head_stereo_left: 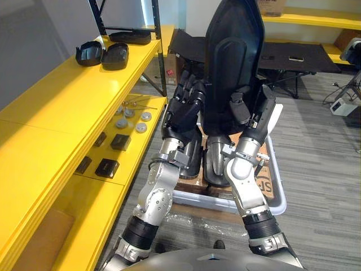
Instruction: Walk over and take three plastic housings, then place them on the shelf
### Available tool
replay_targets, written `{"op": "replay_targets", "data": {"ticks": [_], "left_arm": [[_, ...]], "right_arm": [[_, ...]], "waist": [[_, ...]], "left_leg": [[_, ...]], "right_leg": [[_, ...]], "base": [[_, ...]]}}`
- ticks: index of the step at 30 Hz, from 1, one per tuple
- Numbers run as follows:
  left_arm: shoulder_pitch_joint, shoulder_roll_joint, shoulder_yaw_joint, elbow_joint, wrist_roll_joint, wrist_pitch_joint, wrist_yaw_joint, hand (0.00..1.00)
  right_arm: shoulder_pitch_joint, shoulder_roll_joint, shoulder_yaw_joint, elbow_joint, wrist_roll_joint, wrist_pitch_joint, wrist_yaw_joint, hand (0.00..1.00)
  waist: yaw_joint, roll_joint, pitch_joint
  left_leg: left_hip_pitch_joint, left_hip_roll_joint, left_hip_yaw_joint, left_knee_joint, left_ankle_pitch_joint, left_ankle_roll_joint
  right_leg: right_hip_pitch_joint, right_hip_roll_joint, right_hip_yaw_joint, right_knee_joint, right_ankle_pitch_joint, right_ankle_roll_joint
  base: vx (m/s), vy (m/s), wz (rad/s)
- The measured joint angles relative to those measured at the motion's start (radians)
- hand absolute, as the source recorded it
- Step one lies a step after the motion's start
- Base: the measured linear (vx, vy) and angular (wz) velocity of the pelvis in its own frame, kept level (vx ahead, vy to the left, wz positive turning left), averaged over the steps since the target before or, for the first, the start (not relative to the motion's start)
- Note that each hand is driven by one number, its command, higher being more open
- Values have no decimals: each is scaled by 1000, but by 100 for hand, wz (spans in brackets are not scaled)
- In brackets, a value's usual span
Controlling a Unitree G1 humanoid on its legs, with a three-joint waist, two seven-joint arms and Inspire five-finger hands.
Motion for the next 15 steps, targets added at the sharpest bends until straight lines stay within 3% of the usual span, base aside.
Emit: {"op": "replay_targets", "data": {"ticks": [6,15], "left_arm": [[8,2,20,-1,234,1,117,100],[88,4,106,8,309,-4,166,100]], "right_arm": [[13,7,-41,-10,65,0,-13,0],[14,8,-103,-59,77,0,-14,0]], "waist": [[4,-8,-4],[3,-10,-5]], "left_leg": [[11,3,0,-4,-2,-3],[10,12,-1,0,-5,-8]], "right_leg": [[5,3,-1,-1,-9,-12],[3,13,0,-1,-7,-10]], "base": [[-69,-16,0],[-4,-2,0]]}}
